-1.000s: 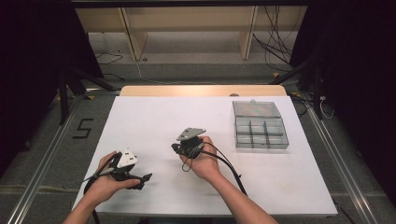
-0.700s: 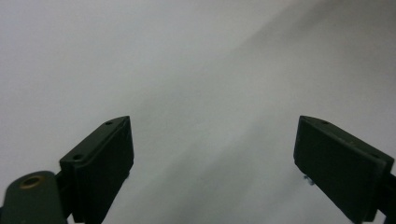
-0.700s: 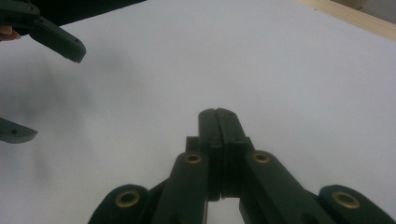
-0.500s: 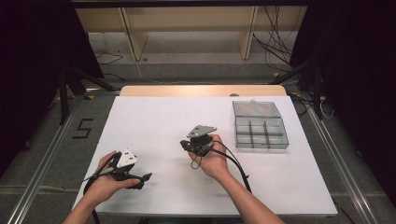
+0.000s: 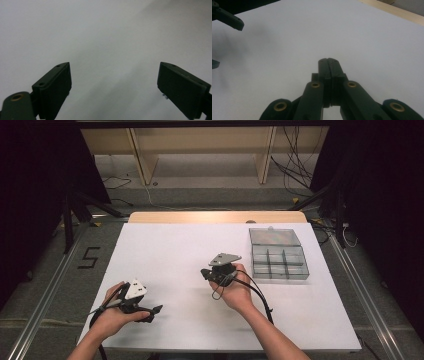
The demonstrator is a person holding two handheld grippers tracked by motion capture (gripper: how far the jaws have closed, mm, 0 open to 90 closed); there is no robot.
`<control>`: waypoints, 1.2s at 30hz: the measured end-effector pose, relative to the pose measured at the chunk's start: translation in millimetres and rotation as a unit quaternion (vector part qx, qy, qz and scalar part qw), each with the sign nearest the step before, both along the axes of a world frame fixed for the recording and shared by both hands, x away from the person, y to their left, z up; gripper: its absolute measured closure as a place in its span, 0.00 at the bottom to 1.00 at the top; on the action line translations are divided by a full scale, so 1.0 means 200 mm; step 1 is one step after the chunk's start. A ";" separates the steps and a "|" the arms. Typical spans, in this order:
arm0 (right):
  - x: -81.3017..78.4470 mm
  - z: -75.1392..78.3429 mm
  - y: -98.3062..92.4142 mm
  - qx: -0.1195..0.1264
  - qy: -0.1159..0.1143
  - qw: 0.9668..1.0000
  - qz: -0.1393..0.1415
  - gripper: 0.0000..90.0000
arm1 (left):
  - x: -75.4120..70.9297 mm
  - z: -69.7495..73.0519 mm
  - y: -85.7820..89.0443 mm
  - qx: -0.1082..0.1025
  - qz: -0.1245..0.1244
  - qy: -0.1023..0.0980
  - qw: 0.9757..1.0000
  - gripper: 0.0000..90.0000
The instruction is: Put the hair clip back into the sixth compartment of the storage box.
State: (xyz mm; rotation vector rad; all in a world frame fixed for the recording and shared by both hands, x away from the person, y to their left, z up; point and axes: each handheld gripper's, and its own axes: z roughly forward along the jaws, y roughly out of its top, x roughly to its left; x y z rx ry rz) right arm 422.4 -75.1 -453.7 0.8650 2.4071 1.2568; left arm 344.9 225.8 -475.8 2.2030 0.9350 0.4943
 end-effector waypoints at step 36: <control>0.02 0.03 -0.32 -0.002 -0.005 0.998 -0.057 1.00 | 0.00 0.00 0.00 0.000 0.003 0.000 1.000 0.13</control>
